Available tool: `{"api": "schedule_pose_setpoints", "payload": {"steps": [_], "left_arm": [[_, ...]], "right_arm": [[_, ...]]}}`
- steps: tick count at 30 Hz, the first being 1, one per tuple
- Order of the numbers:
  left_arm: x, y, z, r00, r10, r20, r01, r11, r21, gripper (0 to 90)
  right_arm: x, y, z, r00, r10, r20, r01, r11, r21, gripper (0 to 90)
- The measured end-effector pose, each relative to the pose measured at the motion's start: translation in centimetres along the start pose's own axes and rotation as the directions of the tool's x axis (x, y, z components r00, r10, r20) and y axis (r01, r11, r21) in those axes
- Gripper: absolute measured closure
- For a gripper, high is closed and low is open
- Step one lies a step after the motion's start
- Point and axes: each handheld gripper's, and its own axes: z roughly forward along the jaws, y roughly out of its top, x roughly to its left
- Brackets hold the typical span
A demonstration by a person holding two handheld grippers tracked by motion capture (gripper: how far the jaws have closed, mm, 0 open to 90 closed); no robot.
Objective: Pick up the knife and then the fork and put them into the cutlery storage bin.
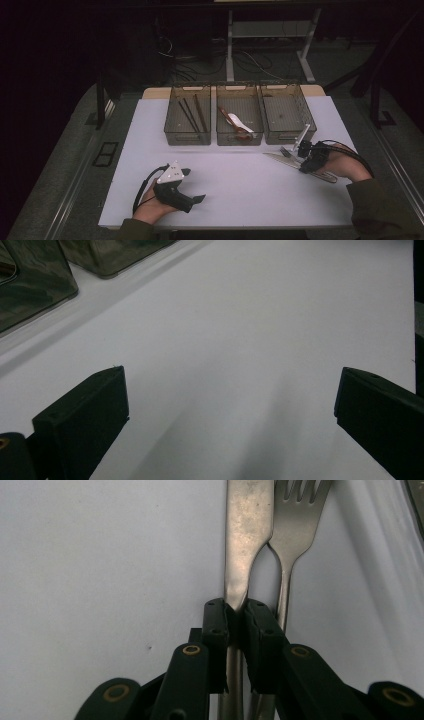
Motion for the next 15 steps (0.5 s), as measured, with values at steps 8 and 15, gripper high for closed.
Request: {"api": "schedule_pose_setpoints", "payload": {"steps": [8,15], "left_arm": [[0.0,0.0,0.0,1.0000,-0.001,-0.001,0.001,1.0000,-0.001,0.0],[0.0,0.0,-0.1,1.0000,-0.002,-0.003,0.002,1.0000,-0.003,0.0]], "right_arm": [[0.4,-0.5,-0.7,0.9999,0.002,-0.016,-0.002,0.999,-0.048,80.3],[0.7,-1.3,-1.7,0.9996,0.024,-0.012,-0.026,0.993,-0.117,80.4]]}}
